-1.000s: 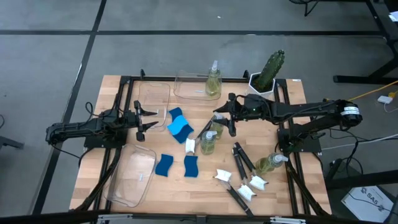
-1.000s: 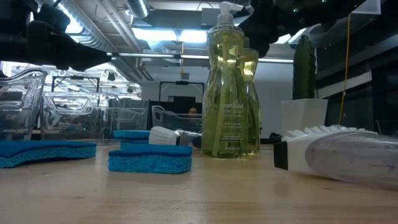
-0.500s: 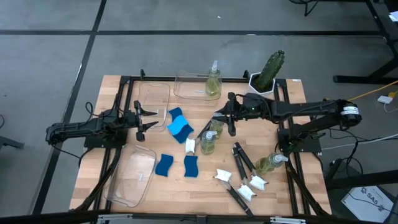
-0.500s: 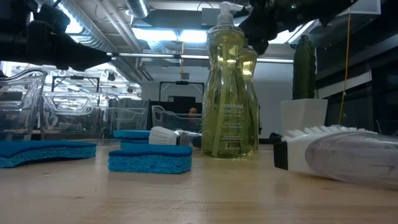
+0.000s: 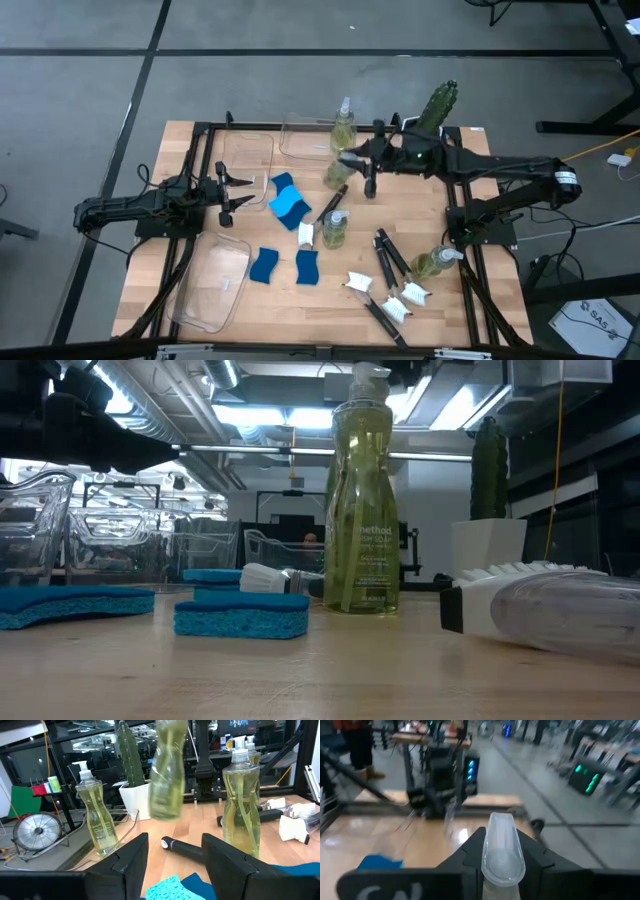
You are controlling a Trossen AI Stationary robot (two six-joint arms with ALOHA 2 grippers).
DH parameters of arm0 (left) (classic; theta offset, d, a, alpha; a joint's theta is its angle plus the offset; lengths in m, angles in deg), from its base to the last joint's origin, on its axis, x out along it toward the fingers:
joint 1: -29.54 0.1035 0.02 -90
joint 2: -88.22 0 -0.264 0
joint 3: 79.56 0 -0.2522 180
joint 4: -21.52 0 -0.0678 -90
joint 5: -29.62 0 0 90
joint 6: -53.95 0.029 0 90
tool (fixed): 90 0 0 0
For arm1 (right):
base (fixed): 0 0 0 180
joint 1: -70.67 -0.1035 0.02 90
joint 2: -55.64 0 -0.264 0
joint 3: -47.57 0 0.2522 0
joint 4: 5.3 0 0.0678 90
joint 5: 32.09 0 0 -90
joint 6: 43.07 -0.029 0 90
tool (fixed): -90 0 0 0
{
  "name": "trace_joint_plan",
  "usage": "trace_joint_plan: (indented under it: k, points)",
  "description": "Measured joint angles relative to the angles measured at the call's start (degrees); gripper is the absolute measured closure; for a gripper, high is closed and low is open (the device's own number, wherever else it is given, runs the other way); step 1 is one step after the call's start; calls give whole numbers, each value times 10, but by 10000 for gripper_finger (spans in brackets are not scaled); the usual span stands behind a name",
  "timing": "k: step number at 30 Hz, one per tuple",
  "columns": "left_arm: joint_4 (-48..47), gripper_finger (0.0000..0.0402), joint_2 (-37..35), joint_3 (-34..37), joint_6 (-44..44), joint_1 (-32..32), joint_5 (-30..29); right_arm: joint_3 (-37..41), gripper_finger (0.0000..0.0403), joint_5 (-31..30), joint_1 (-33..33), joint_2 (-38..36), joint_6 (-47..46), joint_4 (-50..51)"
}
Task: Pick & Place Kitchen Sink Supplies
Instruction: Put the yellow soap dispenser bottle into the top right transparent bin
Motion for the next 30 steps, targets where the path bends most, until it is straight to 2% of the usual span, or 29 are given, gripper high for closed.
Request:
trace_joint_plan:
  k: [7, 14, 22, 30]
  points:
    - [0, 223, 0, 0, 0, 0, 0, -42, 330, -4, 39, 13, 17, -19]
    - [0, 222, 0, 0, 0, 0, 0, -58, 330, -1, 83, 60, 21, -47]
    - [0, 222, 0, 0, 0, 0, 0, -58, 330, 49, 134, 139, 7, -183]
    - [0, 223, 0, 0, 0, 0, 0, -64, 330, 73, 176, 201, 5, -235]
